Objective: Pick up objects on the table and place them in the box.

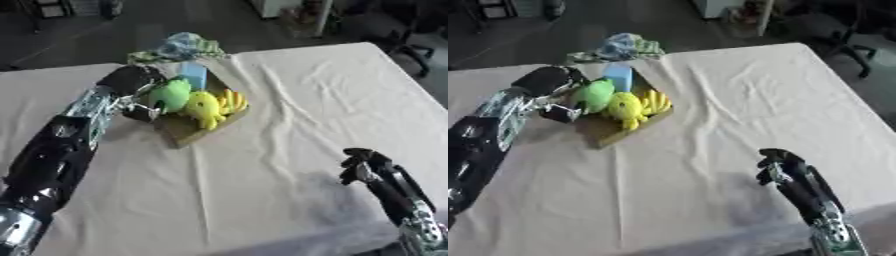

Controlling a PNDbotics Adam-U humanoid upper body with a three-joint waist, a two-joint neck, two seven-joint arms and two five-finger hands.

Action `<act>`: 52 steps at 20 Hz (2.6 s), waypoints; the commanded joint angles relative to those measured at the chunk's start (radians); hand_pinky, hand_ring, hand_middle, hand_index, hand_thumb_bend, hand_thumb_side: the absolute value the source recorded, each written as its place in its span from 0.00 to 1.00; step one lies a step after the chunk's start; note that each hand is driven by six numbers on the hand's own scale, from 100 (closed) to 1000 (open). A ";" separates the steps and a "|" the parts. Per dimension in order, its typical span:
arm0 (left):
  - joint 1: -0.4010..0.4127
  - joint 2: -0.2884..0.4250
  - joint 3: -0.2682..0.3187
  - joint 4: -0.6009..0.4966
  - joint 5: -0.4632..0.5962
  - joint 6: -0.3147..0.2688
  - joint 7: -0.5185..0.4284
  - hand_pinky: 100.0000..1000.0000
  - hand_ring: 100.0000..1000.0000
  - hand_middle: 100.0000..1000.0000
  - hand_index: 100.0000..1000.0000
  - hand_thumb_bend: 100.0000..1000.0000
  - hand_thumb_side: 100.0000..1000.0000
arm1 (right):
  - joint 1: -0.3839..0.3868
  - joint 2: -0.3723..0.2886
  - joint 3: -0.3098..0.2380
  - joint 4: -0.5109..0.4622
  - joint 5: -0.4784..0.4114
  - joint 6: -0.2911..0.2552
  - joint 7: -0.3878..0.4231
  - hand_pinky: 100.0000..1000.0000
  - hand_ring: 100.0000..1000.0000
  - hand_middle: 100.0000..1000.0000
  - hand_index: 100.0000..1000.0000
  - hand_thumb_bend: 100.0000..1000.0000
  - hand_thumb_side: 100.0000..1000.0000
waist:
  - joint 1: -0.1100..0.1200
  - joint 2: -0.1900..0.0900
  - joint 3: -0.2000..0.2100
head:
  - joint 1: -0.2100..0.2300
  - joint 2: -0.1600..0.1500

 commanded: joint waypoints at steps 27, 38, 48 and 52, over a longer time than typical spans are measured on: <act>-0.020 0.139 0.125 0.109 0.028 0.073 -0.139 0.76 0.70 0.76 0.85 0.05 0.26 | -0.004 -0.009 0.004 -0.004 -0.010 0.004 0.002 0.45 0.48 0.50 0.73 0.00 0.55 | -0.028 -0.005 0.000 | -0.002 -0.004; 0.001 0.121 0.144 0.171 -0.005 0.136 -0.026 0.63 0.52 0.55 0.70 0.00 0.17 | -0.006 -0.001 0.006 -0.005 -0.014 0.005 0.004 0.45 0.48 0.50 0.73 0.00 0.55 | -0.034 0.001 -0.013 | -0.001 -0.004; -0.002 0.124 0.142 0.149 0.002 0.129 0.064 0.46 0.29 0.27 0.46 0.00 0.16 | -0.010 0.000 0.004 -0.006 -0.012 0.005 0.004 0.45 0.48 0.50 0.73 0.00 0.55 | -0.031 0.001 -0.010 | -0.004 -0.004; -0.009 0.135 0.135 0.124 0.030 0.127 0.111 0.44 0.26 0.24 0.43 0.00 0.16 | -0.010 -0.002 0.003 -0.007 -0.010 0.005 0.003 0.45 0.48 0.50 0.73 0.00 0.54 | -0.029 0.000 -0.008 | -0.005 -0.004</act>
